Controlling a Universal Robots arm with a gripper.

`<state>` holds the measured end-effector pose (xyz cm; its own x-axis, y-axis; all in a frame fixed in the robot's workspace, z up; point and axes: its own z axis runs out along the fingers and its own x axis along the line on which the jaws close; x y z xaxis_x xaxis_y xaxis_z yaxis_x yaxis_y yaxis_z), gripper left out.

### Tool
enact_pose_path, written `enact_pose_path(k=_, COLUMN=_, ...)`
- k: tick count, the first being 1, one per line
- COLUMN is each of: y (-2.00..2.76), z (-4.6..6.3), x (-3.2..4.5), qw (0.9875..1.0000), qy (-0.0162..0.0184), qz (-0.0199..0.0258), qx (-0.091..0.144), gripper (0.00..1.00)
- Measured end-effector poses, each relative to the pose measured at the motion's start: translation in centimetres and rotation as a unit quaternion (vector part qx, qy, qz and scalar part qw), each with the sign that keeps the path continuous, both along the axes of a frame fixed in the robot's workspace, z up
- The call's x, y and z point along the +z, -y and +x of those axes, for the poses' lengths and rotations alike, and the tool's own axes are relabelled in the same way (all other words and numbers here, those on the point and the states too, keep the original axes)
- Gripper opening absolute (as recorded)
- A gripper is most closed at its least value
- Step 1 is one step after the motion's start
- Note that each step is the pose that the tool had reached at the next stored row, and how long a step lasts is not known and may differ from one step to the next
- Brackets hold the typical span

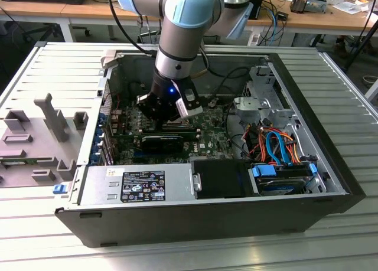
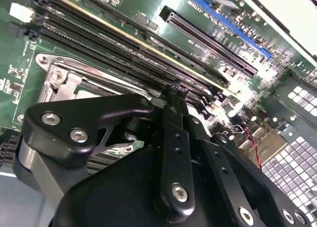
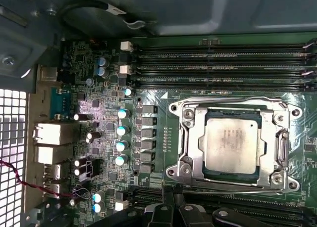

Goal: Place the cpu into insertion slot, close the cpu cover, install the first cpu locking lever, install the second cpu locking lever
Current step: 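Install the second cpu locking lever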

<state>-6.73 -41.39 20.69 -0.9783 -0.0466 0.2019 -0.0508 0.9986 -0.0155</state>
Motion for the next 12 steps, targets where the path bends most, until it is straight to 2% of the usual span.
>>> enact_pose_path(k=2, y=-0.23, z=-0.06, x=-0.06, qw=1.0, qy=0.0, qz=0.0001, qx=0.005, gripper=0.11)
enact_pose_path(k=6, y=-0.24, z=-0.1, x=-0.46, qw=0.9999, qy=-0.0003, qz=-0.0004, qx=0.01, gripper=0.11)
enact_pose_path(k=8, y=-0.28, z=-0.19, x=-0.66, qw=0.9999, qy=0.0001, qz=0.0013, qx=0.012, gripper=0.11)
enact_pose_path(k=12, y=-0.33, z=-0.5, x=-0.42, qw=0.9999, qy=0.0019, qz=0.0013, qx=0.015, gripper=0.11)
